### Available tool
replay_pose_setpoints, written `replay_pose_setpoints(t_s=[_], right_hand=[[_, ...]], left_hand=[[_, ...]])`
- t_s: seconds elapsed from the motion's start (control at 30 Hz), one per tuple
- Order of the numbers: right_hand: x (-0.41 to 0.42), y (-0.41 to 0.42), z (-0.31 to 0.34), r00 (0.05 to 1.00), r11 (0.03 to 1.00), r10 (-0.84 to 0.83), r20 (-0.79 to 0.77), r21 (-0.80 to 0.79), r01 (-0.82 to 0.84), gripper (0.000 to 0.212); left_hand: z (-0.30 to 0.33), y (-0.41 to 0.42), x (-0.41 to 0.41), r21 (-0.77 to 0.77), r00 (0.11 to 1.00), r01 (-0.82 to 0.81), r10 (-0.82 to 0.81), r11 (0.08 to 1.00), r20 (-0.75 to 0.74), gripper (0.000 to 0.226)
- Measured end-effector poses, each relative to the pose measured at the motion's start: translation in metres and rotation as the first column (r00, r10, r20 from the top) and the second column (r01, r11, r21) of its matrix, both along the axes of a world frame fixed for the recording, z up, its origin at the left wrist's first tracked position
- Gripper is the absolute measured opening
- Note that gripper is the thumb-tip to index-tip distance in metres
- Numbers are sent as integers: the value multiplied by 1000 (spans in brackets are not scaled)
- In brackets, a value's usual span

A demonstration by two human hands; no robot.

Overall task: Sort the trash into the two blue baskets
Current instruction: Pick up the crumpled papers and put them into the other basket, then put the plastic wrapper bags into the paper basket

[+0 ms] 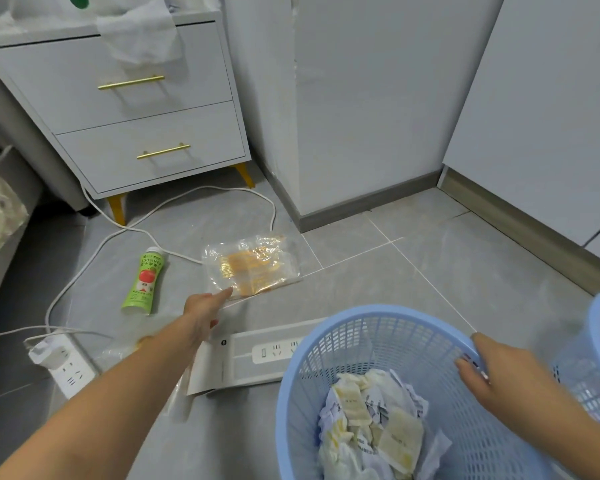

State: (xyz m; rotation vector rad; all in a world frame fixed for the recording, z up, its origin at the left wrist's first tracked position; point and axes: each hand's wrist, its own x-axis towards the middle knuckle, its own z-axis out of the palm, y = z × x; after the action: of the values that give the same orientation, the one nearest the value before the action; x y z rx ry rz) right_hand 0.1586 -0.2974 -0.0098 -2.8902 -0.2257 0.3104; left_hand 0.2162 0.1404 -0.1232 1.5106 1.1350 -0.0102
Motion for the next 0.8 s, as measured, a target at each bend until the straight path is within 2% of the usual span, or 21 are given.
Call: replay_pose_setpoints(t_s=[0.1,0.27,0.4,0.53,0.7,0.8], right_hand=[[0,-3,-4,1000,1000,-14,0,-1,14,23],[1,-5,-7,999,999,-37,-28,-22,36,33],[-1,-1,-6,999,998,-35,-3,-43,35,33],[-2,1,-7,999,998,-48,10,-39,49,33],[-1,0,-10,999,999,-41,22,-24,42,33],[0,-2,-11,999,999,-43,20,-23,44,33]], left_hand=[[-9,4,9,44,998,32,-30,999,-47,77],[-20,7,24,180,984,115,-88,977,-153,76],[-19,1,35,351,962,106,-7,930,-272,76],[-25,6,42,456,956,97,44,885,-289,82],[-27,15,49,428,959,94,33,899,-281,93],[-28,18,51,394,952,94,33,914,-305,90]])
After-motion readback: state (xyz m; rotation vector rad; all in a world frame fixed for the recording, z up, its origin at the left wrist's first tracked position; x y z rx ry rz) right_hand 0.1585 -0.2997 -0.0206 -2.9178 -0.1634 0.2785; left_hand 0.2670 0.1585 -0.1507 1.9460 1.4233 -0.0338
